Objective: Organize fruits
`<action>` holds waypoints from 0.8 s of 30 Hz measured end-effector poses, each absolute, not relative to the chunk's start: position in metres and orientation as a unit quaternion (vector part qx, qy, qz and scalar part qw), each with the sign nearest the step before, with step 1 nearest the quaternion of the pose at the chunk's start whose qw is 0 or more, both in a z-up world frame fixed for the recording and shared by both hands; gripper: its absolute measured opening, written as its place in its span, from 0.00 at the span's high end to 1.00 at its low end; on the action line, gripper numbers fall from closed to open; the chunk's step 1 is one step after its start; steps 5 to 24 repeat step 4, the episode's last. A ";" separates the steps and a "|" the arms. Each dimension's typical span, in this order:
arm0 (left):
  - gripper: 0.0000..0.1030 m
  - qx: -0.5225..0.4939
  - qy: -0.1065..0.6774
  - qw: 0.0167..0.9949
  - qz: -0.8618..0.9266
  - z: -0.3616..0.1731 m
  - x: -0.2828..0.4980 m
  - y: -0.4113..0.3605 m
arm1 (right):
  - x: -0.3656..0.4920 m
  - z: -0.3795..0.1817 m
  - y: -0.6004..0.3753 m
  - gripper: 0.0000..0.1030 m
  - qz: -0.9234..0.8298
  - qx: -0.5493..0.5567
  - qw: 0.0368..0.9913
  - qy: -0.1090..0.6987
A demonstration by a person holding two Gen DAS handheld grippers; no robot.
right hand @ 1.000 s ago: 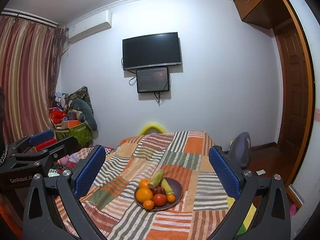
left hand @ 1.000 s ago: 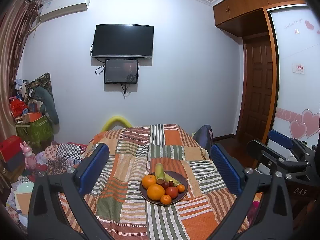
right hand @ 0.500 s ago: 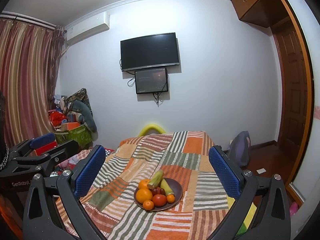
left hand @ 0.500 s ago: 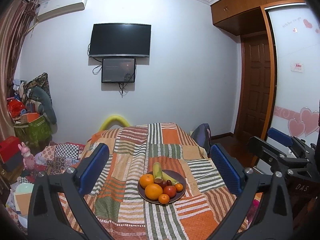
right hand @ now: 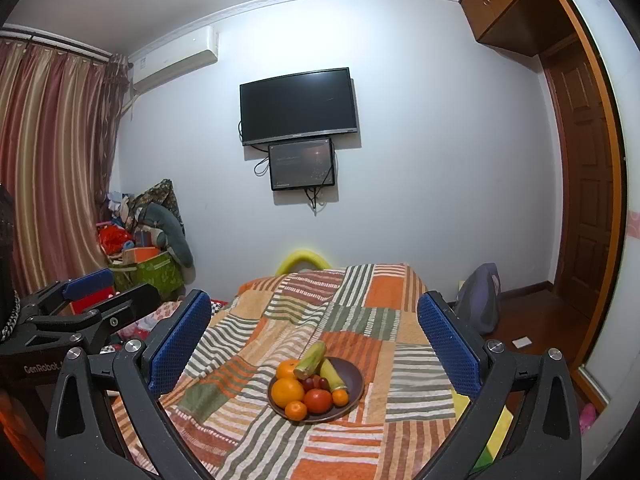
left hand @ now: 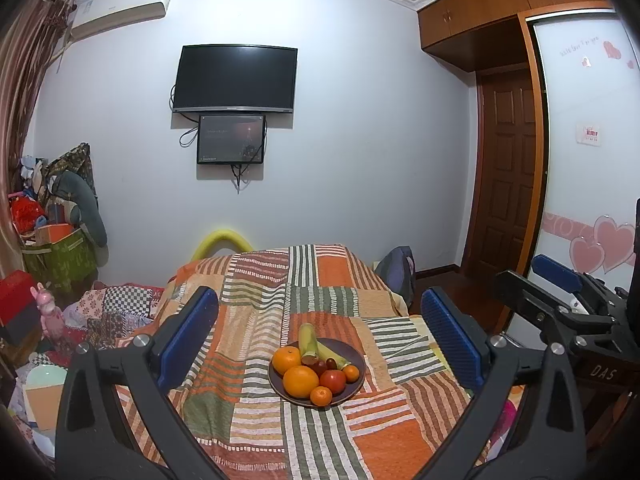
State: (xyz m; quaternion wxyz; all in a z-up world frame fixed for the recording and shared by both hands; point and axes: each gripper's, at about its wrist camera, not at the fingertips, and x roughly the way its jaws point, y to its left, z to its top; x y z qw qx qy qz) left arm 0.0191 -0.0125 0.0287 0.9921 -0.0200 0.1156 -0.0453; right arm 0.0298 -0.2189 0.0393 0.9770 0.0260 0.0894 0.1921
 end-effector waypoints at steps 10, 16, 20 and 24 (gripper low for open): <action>0.00 -0.020 0.117 0.992 -0.047 0.030 0.019 -0.012 | 0.030 0.039 -0.218 0.00 0.192 0.025 0.977 0.091; 0.00 -0.020 0.117 0.992 -0.047 0.030 0.019 -0.012 | 0.030 0.039 -0.218 0.00 0.192 0.025 0.977 0.091; 0.00 -0.020 0.117 0.992 -0.047 0.030 0.019 -0.012 | 0.030 0.039 -0.218 0.00 0.192 0.025 0.977 0.091; 0.00 -0.020 0.117 0.992 -0.047 0.030 0.019 -0.012 | 0.030 0.039 -0.218 0.00 0.192 0.025 0.977 0.091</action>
